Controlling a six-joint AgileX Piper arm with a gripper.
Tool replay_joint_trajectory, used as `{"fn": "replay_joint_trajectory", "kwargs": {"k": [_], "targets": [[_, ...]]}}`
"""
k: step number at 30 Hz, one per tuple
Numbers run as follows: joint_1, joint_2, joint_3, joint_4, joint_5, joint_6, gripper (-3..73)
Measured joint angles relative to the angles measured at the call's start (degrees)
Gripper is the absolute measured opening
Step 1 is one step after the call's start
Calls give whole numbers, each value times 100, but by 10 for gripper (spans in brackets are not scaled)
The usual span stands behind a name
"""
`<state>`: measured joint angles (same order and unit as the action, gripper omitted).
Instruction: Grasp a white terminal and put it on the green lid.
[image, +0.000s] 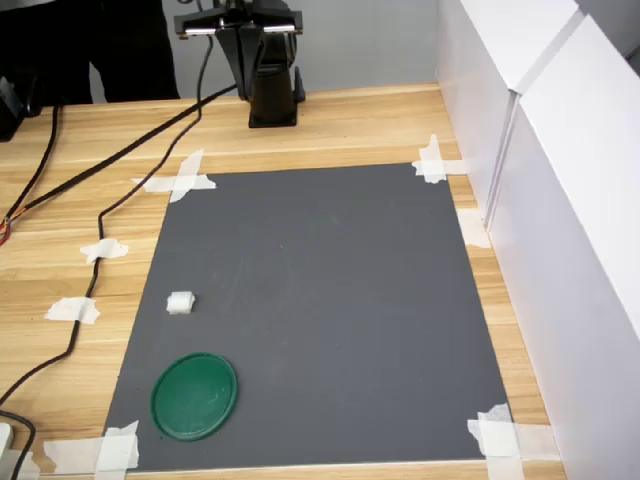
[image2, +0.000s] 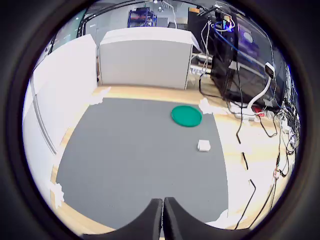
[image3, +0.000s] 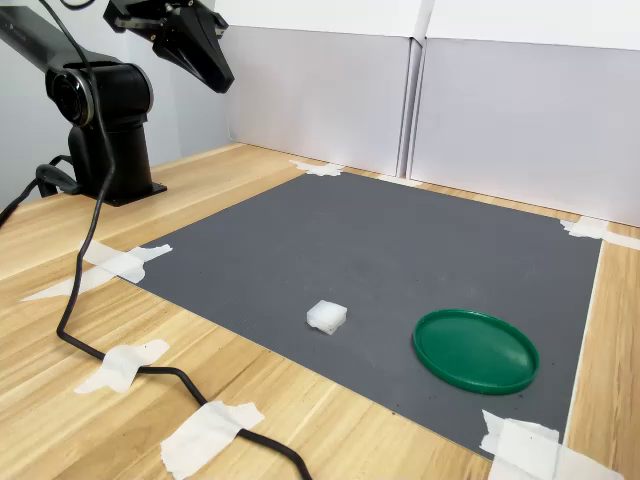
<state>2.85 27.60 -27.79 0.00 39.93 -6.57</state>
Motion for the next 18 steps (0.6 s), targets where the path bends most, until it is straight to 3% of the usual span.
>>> {"fn": "replay_joint_trajectory", "kwargs": {"k": [10,18], "targets": [[0,1615,-1278,-388,1407,-170,-16],[-102,3126,-2134,-361,1703,-777,-11]]}}
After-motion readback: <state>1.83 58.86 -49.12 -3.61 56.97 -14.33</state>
